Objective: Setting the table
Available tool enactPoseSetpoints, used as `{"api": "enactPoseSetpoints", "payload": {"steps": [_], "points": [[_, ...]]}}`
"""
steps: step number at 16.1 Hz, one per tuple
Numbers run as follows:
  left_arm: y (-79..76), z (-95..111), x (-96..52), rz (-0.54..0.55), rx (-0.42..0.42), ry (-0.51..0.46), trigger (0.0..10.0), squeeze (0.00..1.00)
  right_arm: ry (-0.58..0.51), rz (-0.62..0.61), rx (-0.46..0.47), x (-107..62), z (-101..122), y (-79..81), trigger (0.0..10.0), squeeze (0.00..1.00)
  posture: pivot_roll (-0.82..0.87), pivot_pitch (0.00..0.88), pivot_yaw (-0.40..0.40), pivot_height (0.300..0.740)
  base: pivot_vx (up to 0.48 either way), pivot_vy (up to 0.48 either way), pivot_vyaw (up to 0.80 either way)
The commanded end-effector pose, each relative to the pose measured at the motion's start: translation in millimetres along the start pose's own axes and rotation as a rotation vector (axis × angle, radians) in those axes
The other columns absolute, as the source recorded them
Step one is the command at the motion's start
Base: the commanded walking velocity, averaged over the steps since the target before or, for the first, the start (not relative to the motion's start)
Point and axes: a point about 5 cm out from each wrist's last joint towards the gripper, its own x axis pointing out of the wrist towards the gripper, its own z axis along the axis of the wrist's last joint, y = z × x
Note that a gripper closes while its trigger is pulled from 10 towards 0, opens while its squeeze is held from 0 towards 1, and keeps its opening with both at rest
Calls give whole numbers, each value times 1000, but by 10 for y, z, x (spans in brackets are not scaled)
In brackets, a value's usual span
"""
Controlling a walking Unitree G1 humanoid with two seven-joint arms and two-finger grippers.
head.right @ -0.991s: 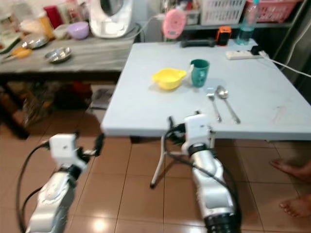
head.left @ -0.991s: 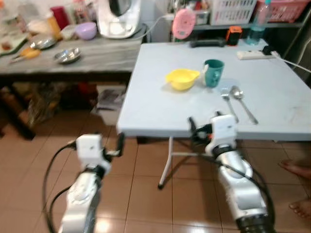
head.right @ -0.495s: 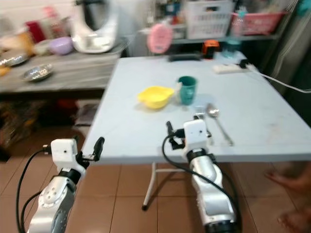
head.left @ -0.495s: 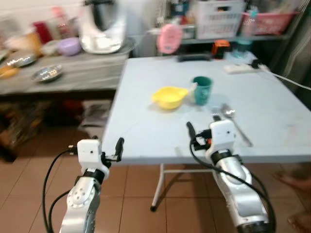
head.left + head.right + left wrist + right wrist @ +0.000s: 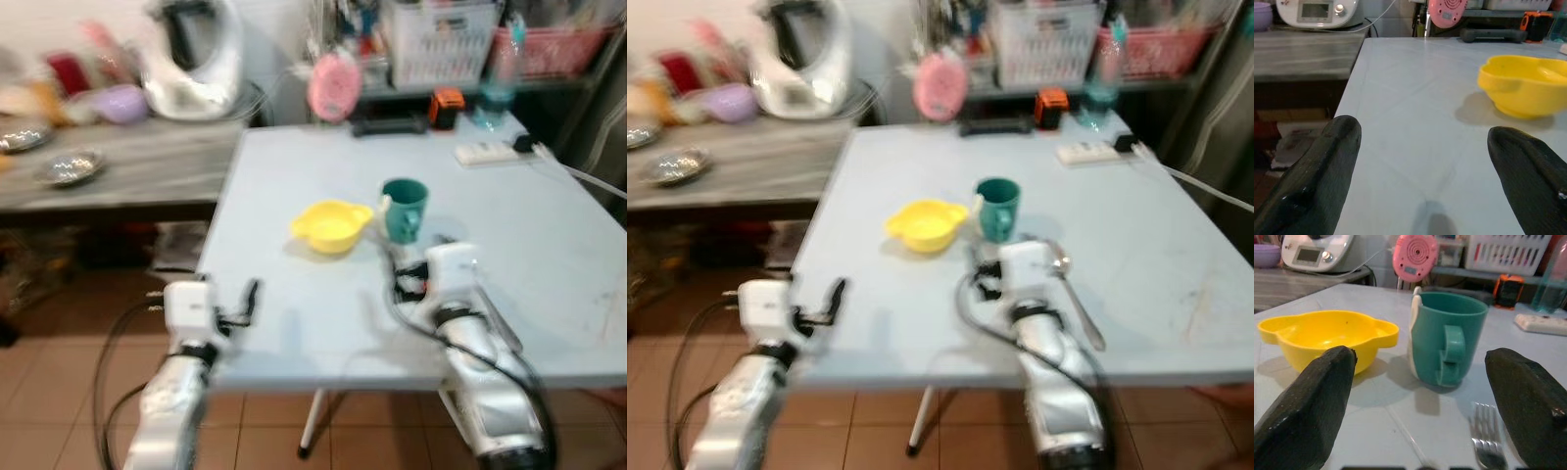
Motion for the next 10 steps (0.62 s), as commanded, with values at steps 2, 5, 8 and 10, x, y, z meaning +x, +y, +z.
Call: {"api": "enactPoseSetpoints", "payload": {"steps": [2, 5, 8, 10], "points": [[-73, 38, 34, -25, -15, -20, 10000, 0, -2, -18, -18, 2, 24, -91, 10000, 0, -145, 4, 75, 740, 0, 0, 0], [-61, 18, 29, -32, -17, 13, 10000, 0, -1, -11, -22, -7, 24, -90, 10000, 0, -145, 3, 71, 740, 0, 0, 0], [-35, 15, 52, -21, 0, 87, 10000, 0, 15, -16, -20, -97, -15, -106, 10000, 0, -148, 17, 83, 740, 0, 0, 0], [-64, 82, 93, -28, -27, 92, 10000, 0, 38, -21, -25, -193, -68, -122, 10000, 0, -161, 31, 99, 740, 0, 0, 0]]}}
